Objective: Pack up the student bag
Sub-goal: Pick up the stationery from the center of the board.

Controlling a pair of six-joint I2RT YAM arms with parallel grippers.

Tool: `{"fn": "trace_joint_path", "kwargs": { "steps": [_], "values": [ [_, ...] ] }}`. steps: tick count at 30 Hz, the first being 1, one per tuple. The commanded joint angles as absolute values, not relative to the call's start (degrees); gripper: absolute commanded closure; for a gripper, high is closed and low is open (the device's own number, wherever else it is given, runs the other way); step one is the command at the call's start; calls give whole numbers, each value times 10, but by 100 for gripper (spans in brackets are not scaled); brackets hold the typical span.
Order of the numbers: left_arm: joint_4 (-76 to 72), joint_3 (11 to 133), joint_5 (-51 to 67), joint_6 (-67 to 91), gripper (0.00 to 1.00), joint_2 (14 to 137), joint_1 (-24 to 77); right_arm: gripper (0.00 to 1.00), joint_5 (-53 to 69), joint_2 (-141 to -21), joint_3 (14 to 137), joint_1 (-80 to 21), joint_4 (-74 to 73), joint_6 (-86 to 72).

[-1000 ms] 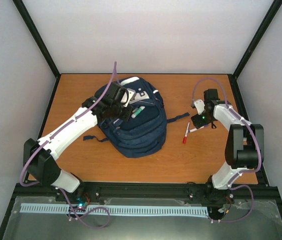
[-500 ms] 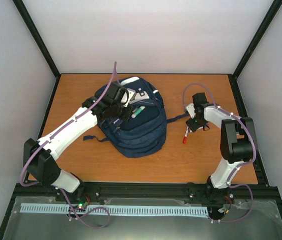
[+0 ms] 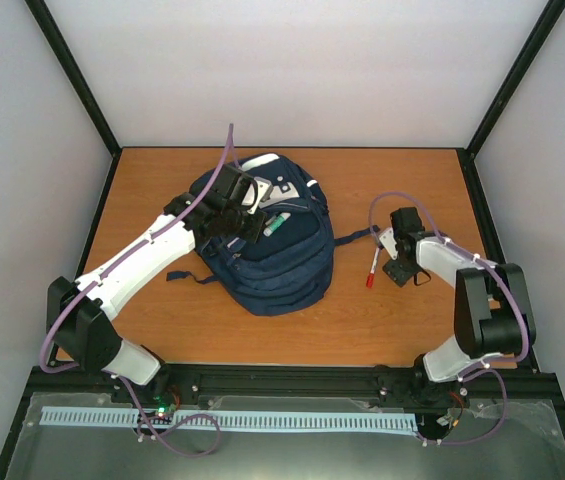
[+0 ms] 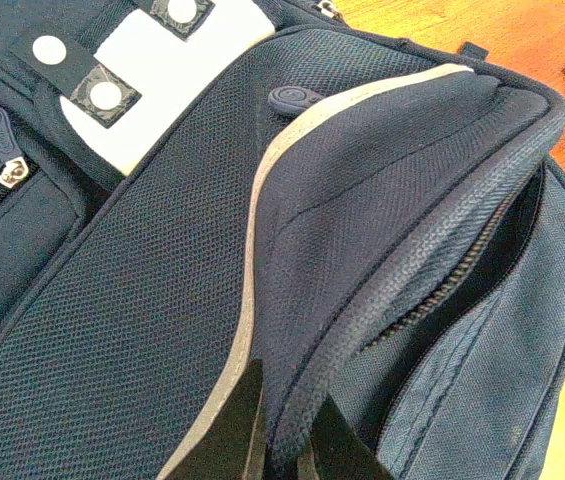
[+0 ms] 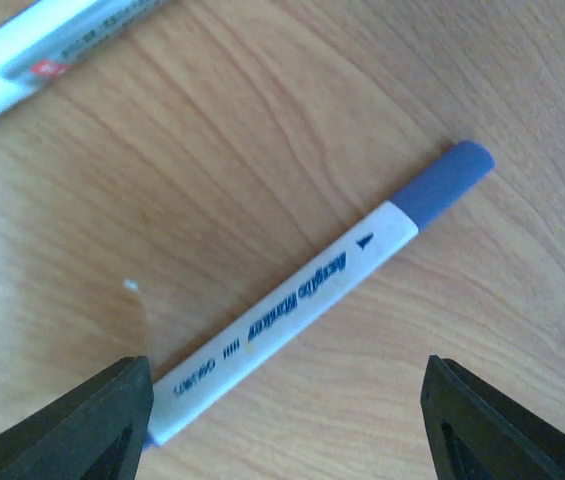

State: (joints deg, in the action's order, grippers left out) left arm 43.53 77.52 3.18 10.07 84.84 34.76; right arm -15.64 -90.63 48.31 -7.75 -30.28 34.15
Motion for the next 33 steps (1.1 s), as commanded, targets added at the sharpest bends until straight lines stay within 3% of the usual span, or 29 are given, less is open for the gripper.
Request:
{"fn": "trace_joint_path", "kwargs": {
  "steps": [1,11,21,30,33],
  "values": [
    [424,810,44,115,97,833,345,24,-160,-862,468,-72,-314,354],
    [424,810,43,115,97,831,345,26,-33,-898,529,6,-390,341],
    [424,810,44,115,97,832,345,27,75,-933,578,10,-437,301],
    [424,809,47,116,96,832,345,29,53,-955,597,10,-431,275],
    [423,810,47,116,96,832,345,35,51,-962,598,10,-429,271]
  ]
}}
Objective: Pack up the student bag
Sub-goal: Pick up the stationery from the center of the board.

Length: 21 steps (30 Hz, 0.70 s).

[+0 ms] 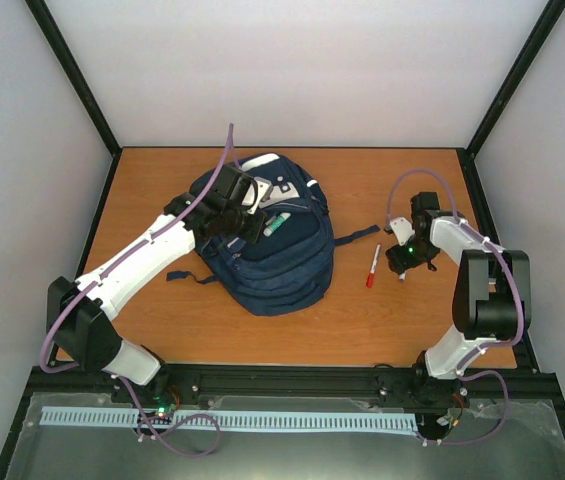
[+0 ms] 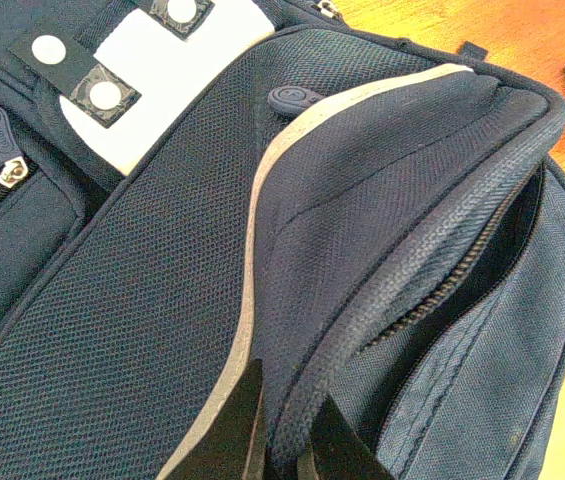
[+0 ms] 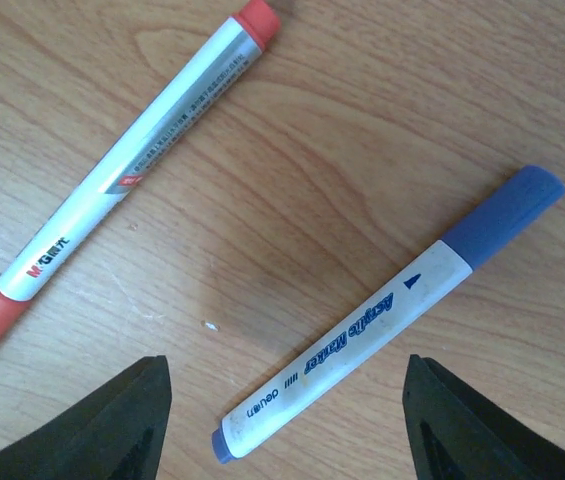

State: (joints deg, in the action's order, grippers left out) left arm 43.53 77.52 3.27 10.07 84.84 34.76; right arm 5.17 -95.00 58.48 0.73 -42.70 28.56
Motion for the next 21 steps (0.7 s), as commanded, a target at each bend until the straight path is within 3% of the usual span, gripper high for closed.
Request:
{"fn": "trace_joint_path", "kwargs": {
  "steps": [1,15,21],
  "values": [
    [424,810,47,116,96,832,345,37,49,-964,598,10,-427,268],
    [424,810,49,117,96,832,345,48,25,-990,594,11,-416,263],
    [424,809,48,117,96,833,345,64,30,-996,595,11,-417,271]
  ]
}}
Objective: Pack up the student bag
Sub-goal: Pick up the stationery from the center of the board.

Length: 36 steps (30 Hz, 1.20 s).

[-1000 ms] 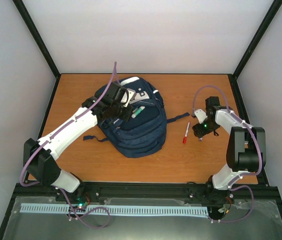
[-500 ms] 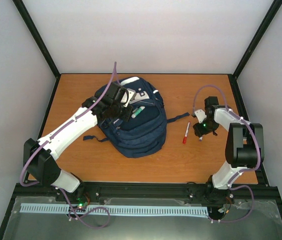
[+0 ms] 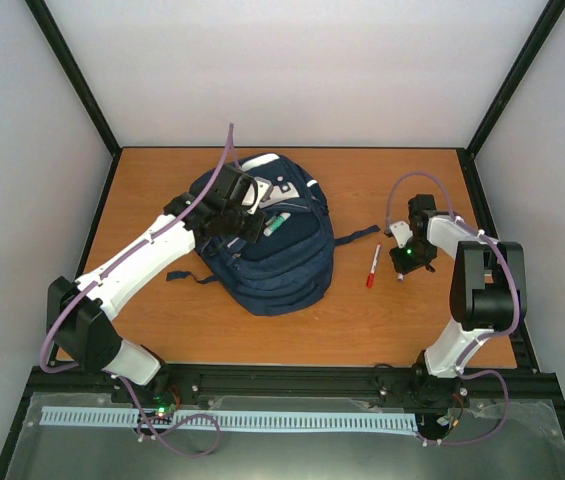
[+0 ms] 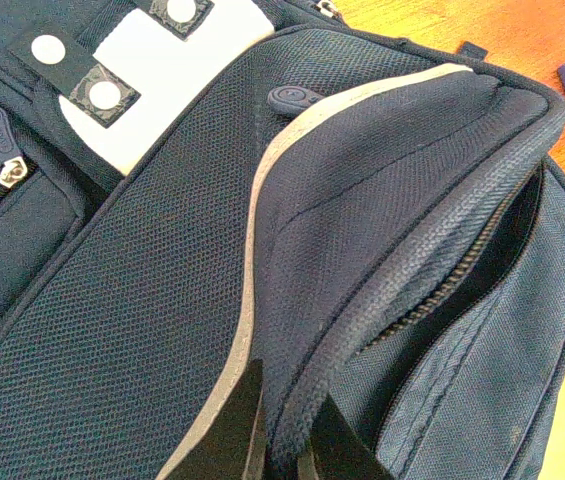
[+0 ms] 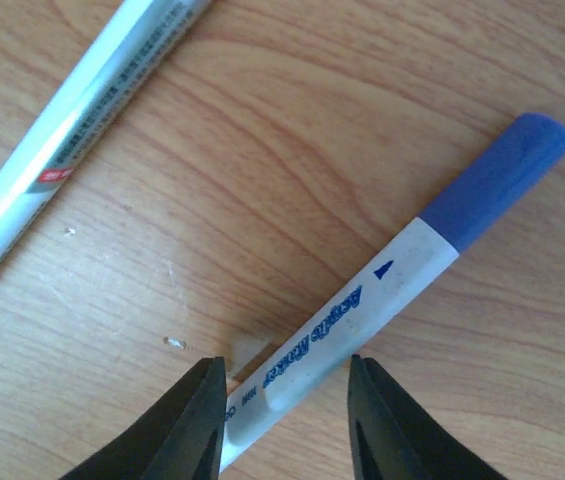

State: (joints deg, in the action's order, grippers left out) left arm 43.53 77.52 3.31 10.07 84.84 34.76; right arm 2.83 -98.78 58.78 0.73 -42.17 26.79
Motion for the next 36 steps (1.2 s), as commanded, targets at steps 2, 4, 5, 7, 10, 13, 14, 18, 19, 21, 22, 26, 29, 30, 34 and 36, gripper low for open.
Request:
{"fn": "trace_joint_path", "kwargs": {
  "steps": [2,4,5,7,10,13,14,18,19,21,22,26,29,30,34,36],
  "values": [
    [424,810,48,116,96,833,345,69,39,-996,596,11,-422,276],
    [424,810,47,117,96,833,346,75,50,-997,594,10,-429,286],
    [424,809,47,117,96,834,345,79,60,-997,594,11,-434,295],
    [424,810,47,117,96,834,345,83,75,-995,588,11,-442,316],
    [425,810,47,116,96,834,345,85,66,-988,575,11,-445,335],
    [426,810,46,116,96,834,346,85,47,-977,562,11,-457,349],
    [426,810,46,116,96,834,345,85,40,-971,556,11,-464,357],
    [426,810,46,116,96,833,345,85,37,-937,528,11,-485,388],
    [426,810,47,116,96,832,345,85,36,-927,521,10,-489,396],
    [426,810,47,116,96,832,345,86,38,-910,507,11,-504,417],
    [426,810,47,116,96,832,345,87,37,-903,499,11,-510,427],
    [426,811,49,116,96,831,345,87,13,-883,472,11,-512,439],
    [425,810,47,116,96,830,345,76,14,-884,473,11,-508,423],
    [424,810,47,116,96,830,345,74,20,-887,477,11,-509,417],
    [423,809,46,114,96,829,345,69,45,-898,502,10,-512,388],
    [423,809,46,114,96,828,345,66,58,-900,511,9,-508,373]
  ]
}}
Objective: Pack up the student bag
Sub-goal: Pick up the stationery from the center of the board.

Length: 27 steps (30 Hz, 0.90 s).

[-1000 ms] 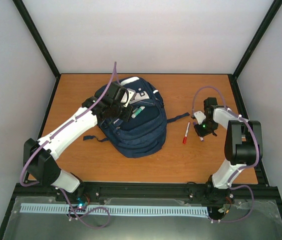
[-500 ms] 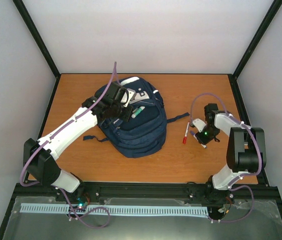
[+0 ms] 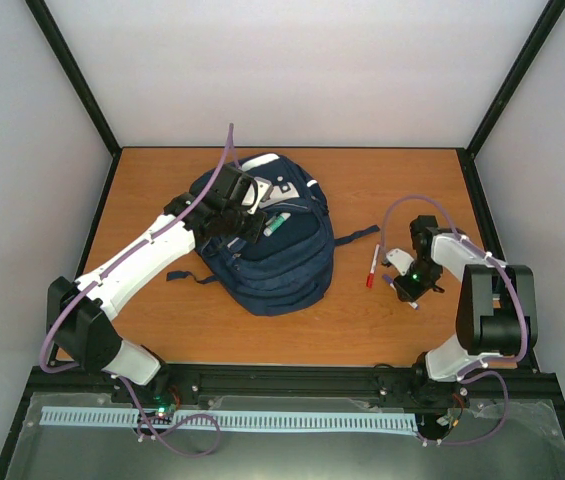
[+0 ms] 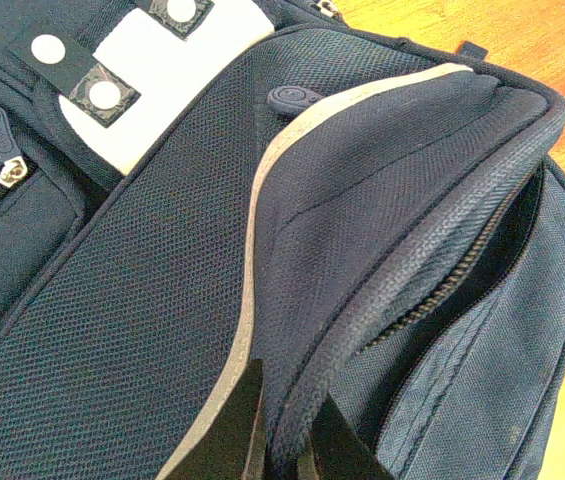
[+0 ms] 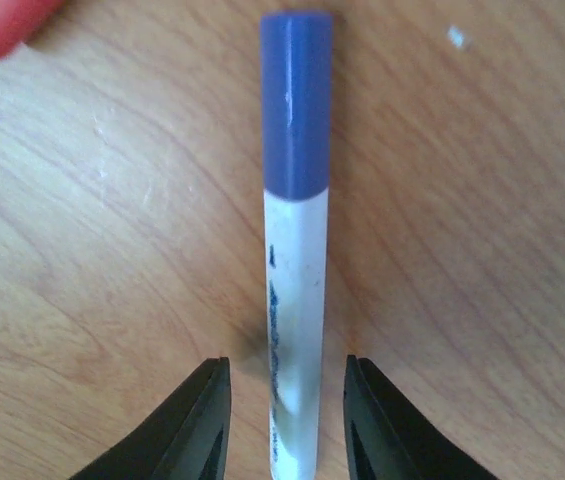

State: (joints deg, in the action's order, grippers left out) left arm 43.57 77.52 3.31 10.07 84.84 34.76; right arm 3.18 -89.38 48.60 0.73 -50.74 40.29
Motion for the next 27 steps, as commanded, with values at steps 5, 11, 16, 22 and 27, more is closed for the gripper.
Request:
{"fn": "trace_joint_path", "kwargs": {
  "steps": [5,11,16,22,27],
  "values": [
    [424,809,46,114,96,829,345,65,48,-903,505,-2,-483,343],
    [423,809,42,114,96,832,345,67,11,-911,480,-36,-458,319],
    [425,809,34,111,96,831,345,75,-20,-910,457,-51,-443,302],
    [426,807,17,107,96,826,345,92,-57,-903,441,-44,-430,285],
    [439,818,10,115,96,841,346,97,-6,-865,493,-33,-479,306]
  ]
}}
